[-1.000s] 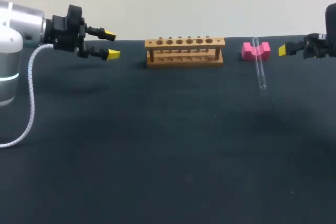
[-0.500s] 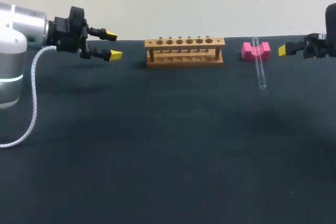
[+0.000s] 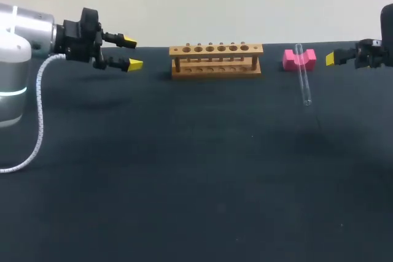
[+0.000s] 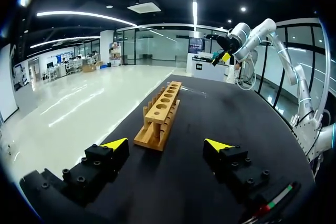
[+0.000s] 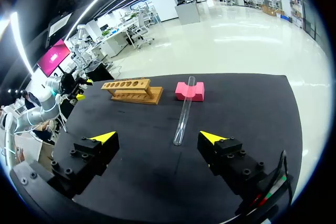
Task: Grasp the test tube, adjust it, and insert it.
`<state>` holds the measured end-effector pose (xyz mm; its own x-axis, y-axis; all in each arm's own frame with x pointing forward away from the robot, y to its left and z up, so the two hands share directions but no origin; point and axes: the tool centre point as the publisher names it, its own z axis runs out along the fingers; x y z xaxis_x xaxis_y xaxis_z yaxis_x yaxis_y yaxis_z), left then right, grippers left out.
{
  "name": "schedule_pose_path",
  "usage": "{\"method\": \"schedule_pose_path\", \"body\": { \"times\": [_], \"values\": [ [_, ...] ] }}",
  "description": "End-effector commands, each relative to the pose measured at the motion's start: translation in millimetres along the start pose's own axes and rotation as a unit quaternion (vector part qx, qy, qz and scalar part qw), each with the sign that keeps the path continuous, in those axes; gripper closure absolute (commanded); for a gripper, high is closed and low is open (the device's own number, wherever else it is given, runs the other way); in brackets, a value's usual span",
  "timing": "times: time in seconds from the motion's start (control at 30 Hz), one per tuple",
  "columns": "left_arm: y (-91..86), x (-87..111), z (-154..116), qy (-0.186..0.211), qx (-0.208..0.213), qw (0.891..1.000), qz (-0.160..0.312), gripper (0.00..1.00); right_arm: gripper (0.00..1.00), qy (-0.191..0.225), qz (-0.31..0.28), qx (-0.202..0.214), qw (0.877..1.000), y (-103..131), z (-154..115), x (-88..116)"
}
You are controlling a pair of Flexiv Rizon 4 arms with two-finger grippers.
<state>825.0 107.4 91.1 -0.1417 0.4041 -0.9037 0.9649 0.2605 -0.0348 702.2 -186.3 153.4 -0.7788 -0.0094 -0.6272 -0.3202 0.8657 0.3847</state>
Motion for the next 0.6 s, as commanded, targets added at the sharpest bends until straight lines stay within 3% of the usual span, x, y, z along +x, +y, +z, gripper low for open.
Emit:
{"method": "schedule_pose_path", "body": {
  "times": [0.03, 0.2, 0.4, 0.6],
  "values": [
    [-1.0, 1.1, 0.0, -0.002, -0.002, 1.000, 0.001, 0.00, 0.00, 0.000, 0.000, 0.000, 1.000, 0.0, 0.3, -0.1],
    [-1.0, 1.1, 0.0, -0.002, -0.002, 1.000, 0.001, 0.00, 0.00, 0.000, 0.000, 0.000, 1.000, 0.0, 0.3, -0.1],
    [-1.0, 1.1, 0.0, -0.002, -0.002, 1.000, 0.001, 0.00, 0.00, -0.016, 0.004, 0.060, 0.998, 4.9, 12.1, 0.3],
    [-1.0, 1.1, 0.0, -0.002, -0.002, 1.000, 0.001, 0.00, 0.00, -0.054, -0.006, 0.093, 0.994, 7.8, 26.6, 2.1]
  ]
}}
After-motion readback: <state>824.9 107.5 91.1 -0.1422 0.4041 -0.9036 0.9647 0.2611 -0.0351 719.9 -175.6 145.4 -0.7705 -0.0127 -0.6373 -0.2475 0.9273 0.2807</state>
